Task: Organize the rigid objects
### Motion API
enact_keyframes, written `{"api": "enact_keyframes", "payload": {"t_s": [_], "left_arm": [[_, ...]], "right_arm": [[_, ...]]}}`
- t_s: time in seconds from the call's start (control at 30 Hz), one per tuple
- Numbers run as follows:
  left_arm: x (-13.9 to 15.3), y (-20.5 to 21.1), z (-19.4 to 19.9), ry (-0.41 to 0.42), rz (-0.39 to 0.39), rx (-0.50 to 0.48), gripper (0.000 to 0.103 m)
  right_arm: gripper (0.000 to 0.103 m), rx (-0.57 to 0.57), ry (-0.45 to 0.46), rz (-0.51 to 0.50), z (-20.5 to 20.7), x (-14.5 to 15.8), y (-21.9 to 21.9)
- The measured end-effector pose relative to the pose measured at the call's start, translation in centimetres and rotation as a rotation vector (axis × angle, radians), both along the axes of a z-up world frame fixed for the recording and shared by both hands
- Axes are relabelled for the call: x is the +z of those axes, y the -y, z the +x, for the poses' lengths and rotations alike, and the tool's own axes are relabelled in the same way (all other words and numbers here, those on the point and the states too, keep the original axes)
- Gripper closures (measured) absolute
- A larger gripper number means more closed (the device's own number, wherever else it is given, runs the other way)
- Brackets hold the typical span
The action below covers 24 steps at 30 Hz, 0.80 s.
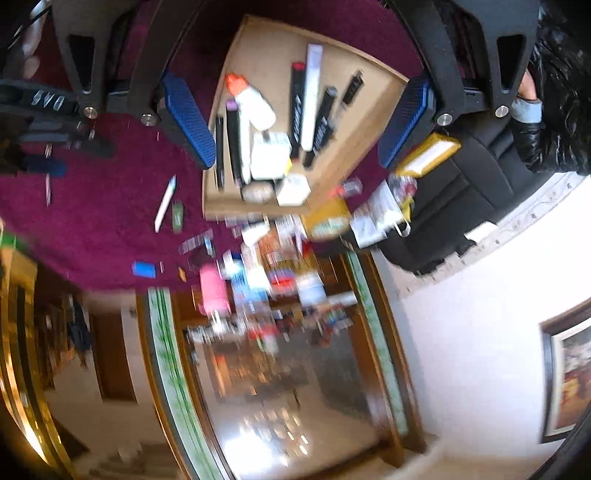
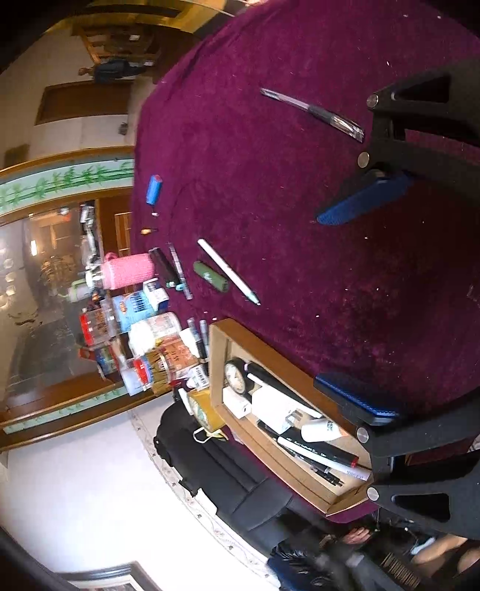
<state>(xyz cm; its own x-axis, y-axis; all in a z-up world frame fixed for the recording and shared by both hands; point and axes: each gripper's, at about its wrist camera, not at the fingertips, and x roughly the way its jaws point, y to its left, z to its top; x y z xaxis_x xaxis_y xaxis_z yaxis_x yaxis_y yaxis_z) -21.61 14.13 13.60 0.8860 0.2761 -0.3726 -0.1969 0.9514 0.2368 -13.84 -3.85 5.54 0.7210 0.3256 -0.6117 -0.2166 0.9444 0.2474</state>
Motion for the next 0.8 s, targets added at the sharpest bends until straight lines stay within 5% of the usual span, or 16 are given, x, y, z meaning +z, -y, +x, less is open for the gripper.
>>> {"api": "enact_keyframes", "payload": {"t_s": [0.07,0.13,0.2,0.33,0.57,0.7,0.8], "left_arm": [[1.9,-0.5,-2.4,0.126,-0.022,0.0,0.0],[3.2,-0.9,-4.4,0.227,-0.053,-0.022,0.0],[3.5,-1.2,-5.7,0.266,-0.105,-0.051,0.0],[2.6,-0.1,-4.2,0.113,-0.107,-0.135,0.0],[2.8,-1.2,-5.2,0.115,-0.23,-0.193,0.0],[2.4,-2.8,-4.5,0.038,-0.334,-0.211,0.0],[1.4,-3.3,-3.7,-0.008,-0.333,-0.165,0.0]], "right_arm": [[0.018,-0.01,0.074,-0.003,-1.1,0.9,-0.1],[0.015,-0.03,0.162,-0.012,-2.4,2.0,0.0],[0.0,-0.067,0.261,-0.032,-4.0,3.2,0.0],[0.0,-0.127,0.384,-0.096,-6.0,4.3,-0.4],[0.0,-0.124,0.322,-0.168,-5.6,3.2,-1.3],[0.0,-0.157,0.435,-0.193,-7.7,4.1,-1.9],[0.0,-0.165,0.502,-0.212,-8.6,4.4,-2.7]]}}
